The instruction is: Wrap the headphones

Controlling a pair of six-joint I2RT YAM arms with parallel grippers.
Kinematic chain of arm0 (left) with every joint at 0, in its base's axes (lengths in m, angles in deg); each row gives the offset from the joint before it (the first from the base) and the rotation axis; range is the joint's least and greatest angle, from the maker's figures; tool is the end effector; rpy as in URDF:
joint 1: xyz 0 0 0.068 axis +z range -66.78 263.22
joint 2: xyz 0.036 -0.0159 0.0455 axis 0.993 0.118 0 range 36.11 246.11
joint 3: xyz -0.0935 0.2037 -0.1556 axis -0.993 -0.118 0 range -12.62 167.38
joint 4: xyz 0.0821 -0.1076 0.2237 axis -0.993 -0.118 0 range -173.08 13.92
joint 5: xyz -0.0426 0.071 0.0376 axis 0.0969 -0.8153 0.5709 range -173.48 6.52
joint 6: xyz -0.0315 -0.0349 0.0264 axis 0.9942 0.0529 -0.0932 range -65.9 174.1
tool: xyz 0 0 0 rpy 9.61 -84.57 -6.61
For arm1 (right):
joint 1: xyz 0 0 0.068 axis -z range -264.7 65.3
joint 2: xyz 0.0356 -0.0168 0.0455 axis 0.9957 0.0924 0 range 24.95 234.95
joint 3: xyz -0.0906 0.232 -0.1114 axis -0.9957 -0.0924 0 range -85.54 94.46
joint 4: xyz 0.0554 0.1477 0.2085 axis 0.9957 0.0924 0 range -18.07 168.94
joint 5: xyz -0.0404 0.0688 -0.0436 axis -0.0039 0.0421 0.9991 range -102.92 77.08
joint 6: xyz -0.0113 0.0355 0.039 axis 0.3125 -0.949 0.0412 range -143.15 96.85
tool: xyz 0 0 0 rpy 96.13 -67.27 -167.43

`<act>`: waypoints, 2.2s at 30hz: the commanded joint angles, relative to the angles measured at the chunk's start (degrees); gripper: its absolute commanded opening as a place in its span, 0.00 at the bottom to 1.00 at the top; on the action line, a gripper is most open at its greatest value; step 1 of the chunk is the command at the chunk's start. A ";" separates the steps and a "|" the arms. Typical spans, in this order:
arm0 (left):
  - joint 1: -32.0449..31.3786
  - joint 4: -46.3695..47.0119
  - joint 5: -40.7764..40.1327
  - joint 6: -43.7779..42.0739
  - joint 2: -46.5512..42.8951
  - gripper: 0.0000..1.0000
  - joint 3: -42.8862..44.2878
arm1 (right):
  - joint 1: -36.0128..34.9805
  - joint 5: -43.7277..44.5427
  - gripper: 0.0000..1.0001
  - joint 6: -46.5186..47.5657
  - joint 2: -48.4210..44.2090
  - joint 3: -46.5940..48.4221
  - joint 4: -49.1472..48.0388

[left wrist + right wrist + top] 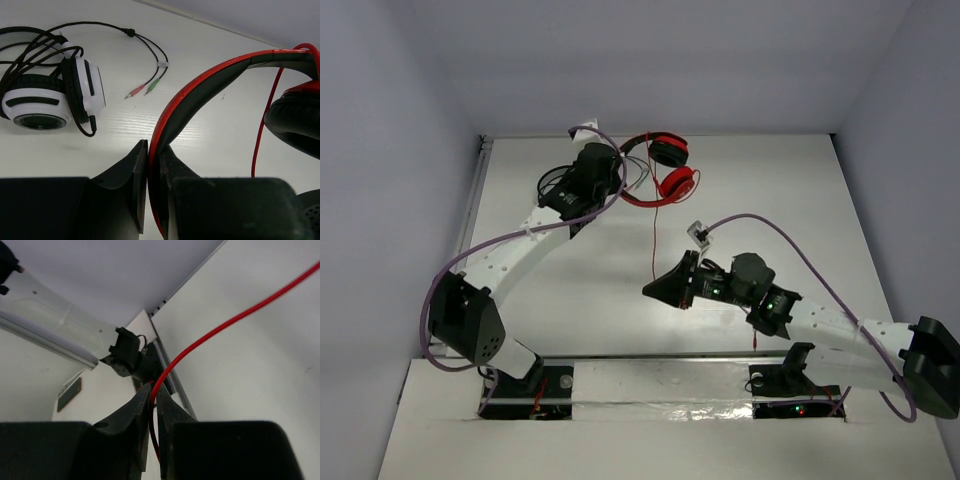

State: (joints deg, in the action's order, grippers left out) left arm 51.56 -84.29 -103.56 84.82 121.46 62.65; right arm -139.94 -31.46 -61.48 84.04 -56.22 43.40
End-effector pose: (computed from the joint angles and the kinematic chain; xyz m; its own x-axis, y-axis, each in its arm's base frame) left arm 0.3063 -0.1746 0.3592 -0.3398 -0.3541 -0.8713 0.0489 0.9185 -0.3923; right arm 0.1244 0.1992 0.2681 -0.6051 0.1593 -0.7801 -0.7456 0.2301 0.6254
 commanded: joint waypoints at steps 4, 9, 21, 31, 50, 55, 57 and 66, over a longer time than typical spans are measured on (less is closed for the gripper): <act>-4.54 4.44 -6.54 -0.31 -4.04 0.00 -3.09 | -0.74 -3.79 0.13 -3.69 -4.94 2.83 -7.25; -7.36 0.04 -8.14 -2.59 -6.14 0.00 -6.44 | -0.74 8.05 0.06 2.80 -10.57 11.09 13.00; -13.52 -14.29 2.92 -17.09 -7.47 0.00 -9.52 | -0.74 26.53 0.00 18.81 -1.88 29.12 49.25; -14.04 -16.84 15.58 -23.77 -12.92 0.00 -13.47 | -0.74 37.08 0.00 23.91 0.32 32.91 57.19; -10.00 -9.11 36.07 -25.80 -21.79 0.00 -14.01 | -0.74 58.80 0.14 17.85 0.42 25.09 46.03; -6.49 -7.36 40.88 -25.19 -23.20 0.00 -14.00 | 2.68 50.84 0.17 17.58 -3.70 20.96 39.54; -5.17 -6.03 42.92 -24.75 -23.99 0.00 -14.01 | 5.13 46.43 0.18 18.02 -5.03 17.55 35.16; -3.50 -1.90 53.47 -22.11 -25.75 0.00 -11.81 | 8.30 32.44 0.34 17.23 -7.94 11.11 22.83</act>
State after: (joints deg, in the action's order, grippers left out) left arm 47.85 -92.94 -57.48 59.58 98.44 47.39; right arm -132.66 5.76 -43.99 77.02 -44.29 74.70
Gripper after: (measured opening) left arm 0.081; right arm 0.335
